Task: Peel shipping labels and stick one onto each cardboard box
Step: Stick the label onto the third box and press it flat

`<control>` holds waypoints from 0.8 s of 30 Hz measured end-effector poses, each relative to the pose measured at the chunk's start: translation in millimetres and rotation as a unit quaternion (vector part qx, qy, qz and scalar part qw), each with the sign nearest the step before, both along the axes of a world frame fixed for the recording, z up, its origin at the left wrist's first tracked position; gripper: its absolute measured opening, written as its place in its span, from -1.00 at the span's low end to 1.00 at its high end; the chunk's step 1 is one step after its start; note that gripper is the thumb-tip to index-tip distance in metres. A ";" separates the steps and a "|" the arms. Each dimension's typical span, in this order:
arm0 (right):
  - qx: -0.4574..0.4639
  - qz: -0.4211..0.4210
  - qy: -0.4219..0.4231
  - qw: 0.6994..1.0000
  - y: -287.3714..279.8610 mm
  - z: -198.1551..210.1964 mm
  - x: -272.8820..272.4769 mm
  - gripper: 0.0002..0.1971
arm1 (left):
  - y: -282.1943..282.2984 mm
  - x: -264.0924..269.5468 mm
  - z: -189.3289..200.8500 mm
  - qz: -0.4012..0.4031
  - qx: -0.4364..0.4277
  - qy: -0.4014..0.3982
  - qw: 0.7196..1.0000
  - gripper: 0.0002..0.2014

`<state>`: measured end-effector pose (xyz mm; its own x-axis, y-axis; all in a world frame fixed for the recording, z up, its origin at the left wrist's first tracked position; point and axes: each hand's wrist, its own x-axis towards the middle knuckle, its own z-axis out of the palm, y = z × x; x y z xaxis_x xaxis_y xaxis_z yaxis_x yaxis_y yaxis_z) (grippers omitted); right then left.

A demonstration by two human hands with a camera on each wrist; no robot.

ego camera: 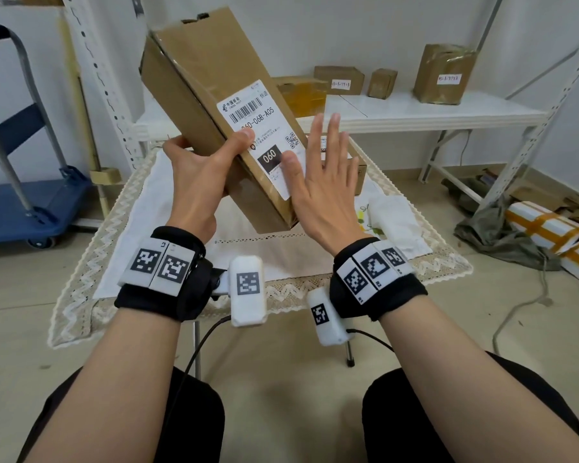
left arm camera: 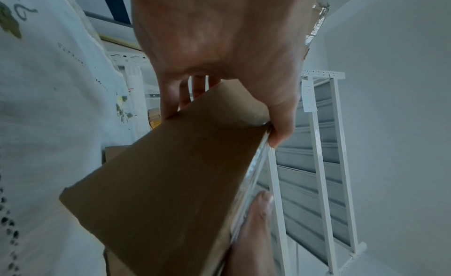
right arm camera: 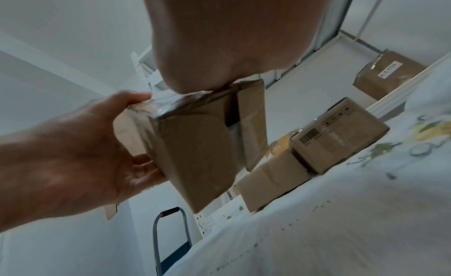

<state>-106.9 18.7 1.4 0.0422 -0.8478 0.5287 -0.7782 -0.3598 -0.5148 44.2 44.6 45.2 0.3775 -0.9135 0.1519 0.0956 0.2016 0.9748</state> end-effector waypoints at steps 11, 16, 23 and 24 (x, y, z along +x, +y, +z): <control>-0.002 0.045 -0.004 0.999 10.7 4.9 13.0 -0.23 | -0.8 -4.1 -1.7 0.006 0.000 0.020 1.000 -0.28; -0.011 0.081 0.027 0.996 18.3 1.5 17.6 -0.23 | -3.3 6.3 1.2 0.026 0.008 0.038 0.999 -0.27; -0.049 0.035 0.006 0.998 11.2 25.8 -10.3 -0.24 | 3.0 -4.0 3.3 -0.099 0.006 -0.117 0.988 -0.52; -0.051 0.031 0.012 0.998 12.0 24.7 -12.0 -0.23 | 3.4 -7.2 2.5 -0.111 0.006 -0.131 0.985 -0.49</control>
